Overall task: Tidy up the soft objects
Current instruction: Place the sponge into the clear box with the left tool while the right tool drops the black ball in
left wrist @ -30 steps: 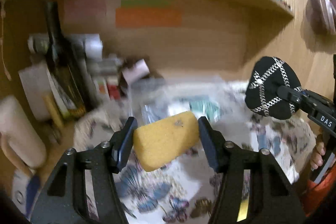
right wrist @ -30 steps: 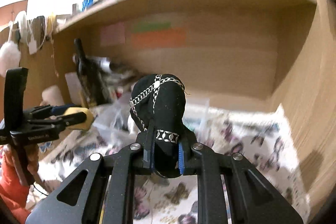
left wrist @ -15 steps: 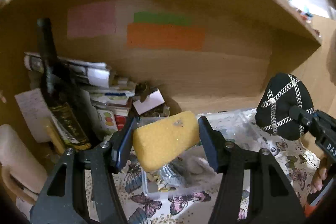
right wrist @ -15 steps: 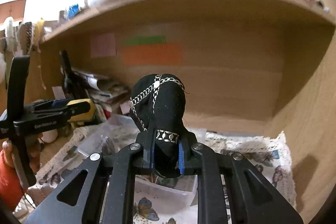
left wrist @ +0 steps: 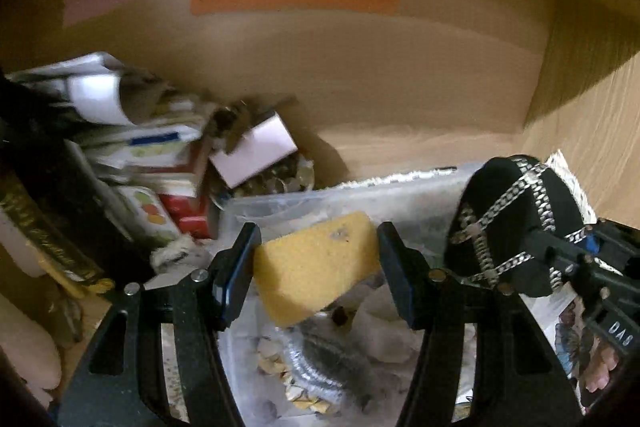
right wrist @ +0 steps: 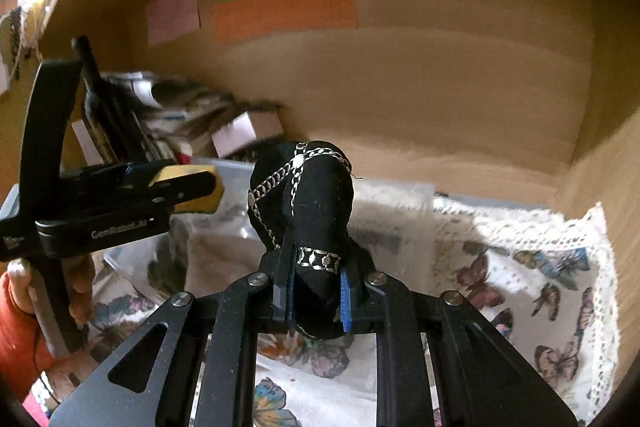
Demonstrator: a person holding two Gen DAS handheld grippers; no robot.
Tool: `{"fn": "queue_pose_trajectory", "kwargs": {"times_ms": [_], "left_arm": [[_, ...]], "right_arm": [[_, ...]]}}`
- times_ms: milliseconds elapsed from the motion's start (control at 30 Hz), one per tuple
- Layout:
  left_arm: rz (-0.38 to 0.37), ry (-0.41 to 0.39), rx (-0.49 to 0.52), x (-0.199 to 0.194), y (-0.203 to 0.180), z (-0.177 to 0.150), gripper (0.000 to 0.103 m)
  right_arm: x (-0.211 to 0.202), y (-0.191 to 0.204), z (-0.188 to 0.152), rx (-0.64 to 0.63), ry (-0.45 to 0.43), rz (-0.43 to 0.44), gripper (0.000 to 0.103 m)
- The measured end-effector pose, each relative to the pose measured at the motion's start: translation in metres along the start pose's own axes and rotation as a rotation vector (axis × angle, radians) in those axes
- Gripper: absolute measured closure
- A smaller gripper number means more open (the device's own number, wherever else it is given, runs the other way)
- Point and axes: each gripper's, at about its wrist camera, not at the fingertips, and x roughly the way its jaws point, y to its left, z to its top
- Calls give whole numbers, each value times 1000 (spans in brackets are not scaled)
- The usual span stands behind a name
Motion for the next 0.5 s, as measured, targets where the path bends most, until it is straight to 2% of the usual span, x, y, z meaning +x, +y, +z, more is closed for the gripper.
{"fn": "queue_pose_trajectory", "kwargs": {"times_ms": [167,233,300,333,367,400,500], "left_arm": [[1,40,23,15,-1,-8,44],[6,47,36,17,-1,-8,41],[4,53,46,19,-2,-8,34],[-1,57,47,18,-2,-8,27],[-4,57,44,20,-1,-8,22],[-7,56,43,19,-1,-8,21],[-5,52,52,14,-4,-9,18]], "right_arm": [[12,4,-9,-30,62,20,84],[14,4,-11,-35,67,13,83],[16,4,-10,-33,72,16,76],[16,4,-10,-31,73,14,73],[15,3,-10,-30,74,11,66],[14,2,-10,-29,74,5,56],[9,2,-8,-29,52,-14,44]]}}
